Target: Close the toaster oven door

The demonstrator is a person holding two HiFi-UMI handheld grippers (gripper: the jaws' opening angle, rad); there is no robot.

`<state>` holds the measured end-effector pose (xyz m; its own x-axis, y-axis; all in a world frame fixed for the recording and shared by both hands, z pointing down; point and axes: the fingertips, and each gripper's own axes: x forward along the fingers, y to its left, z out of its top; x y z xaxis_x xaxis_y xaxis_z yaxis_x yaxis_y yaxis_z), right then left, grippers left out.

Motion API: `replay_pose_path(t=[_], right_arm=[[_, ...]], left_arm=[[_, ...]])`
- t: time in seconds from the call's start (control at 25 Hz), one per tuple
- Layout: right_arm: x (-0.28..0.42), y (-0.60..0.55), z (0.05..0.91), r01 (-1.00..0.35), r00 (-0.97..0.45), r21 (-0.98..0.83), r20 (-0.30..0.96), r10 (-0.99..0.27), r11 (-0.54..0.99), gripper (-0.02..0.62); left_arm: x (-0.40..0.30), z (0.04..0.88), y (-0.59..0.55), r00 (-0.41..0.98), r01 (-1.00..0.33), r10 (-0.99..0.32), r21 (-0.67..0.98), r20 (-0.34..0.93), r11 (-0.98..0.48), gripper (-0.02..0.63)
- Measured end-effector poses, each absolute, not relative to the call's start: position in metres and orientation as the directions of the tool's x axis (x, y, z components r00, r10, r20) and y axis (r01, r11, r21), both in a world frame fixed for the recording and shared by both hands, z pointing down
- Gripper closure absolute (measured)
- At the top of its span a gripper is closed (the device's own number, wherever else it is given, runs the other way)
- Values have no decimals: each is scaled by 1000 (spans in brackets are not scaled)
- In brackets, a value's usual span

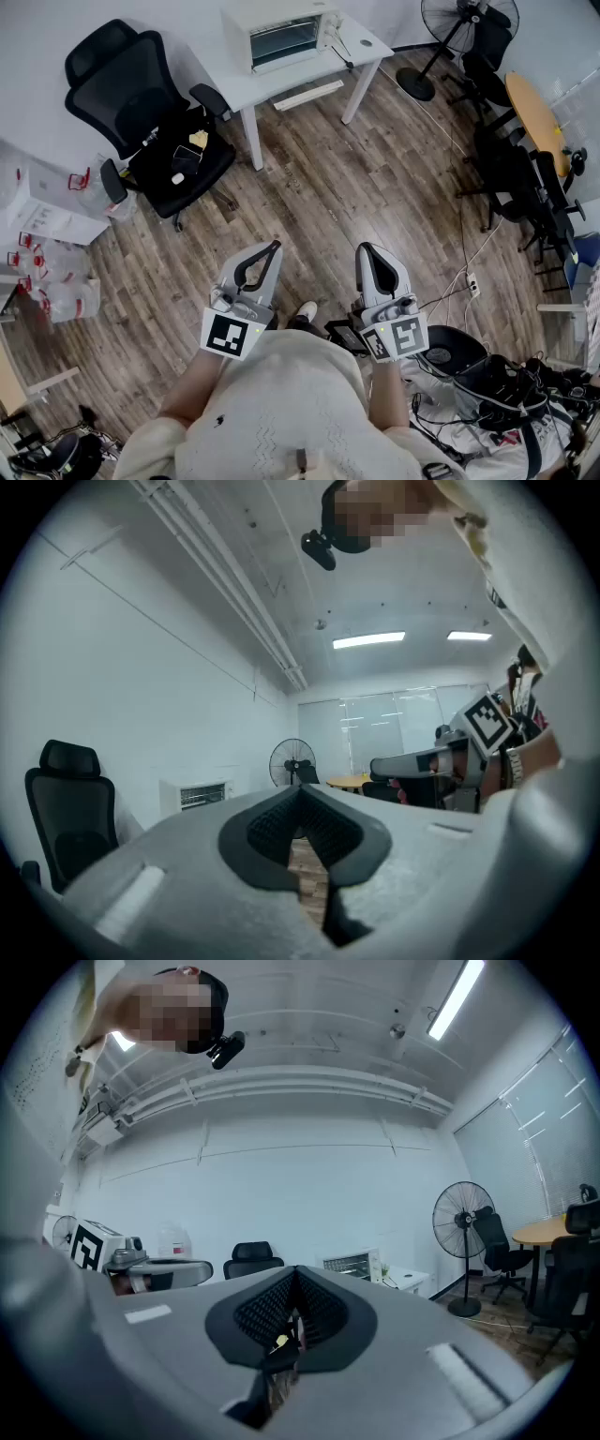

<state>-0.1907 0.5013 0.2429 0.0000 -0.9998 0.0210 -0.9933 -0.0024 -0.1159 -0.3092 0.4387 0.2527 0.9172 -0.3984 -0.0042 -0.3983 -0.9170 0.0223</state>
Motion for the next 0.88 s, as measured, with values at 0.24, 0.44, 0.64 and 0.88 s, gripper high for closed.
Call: replay_pose_path(t=[0.24,0.44,0.64,0.88], right_arm=[[-171,524,246,-995,-2,-100,9,-1000,1,586],[-163,538,246,-996,-9,-91,16,-1000,7,586],[-158,555,246,-996,-5,-91,15,-1000,3,586],[-153,574,240,-997,-22,-72,-11,-1000,23,586]], left_arm=[[-295,257,461,908,-419,-419,-8,2,-908,603],[-291,255,466,894,-449,-449,-14,-4,-894,603],[-286,256,483,901,-434,-434,-5,-12,-901,603],[-276,240,509,919,-389,-388,-7,-71,-921,604]])
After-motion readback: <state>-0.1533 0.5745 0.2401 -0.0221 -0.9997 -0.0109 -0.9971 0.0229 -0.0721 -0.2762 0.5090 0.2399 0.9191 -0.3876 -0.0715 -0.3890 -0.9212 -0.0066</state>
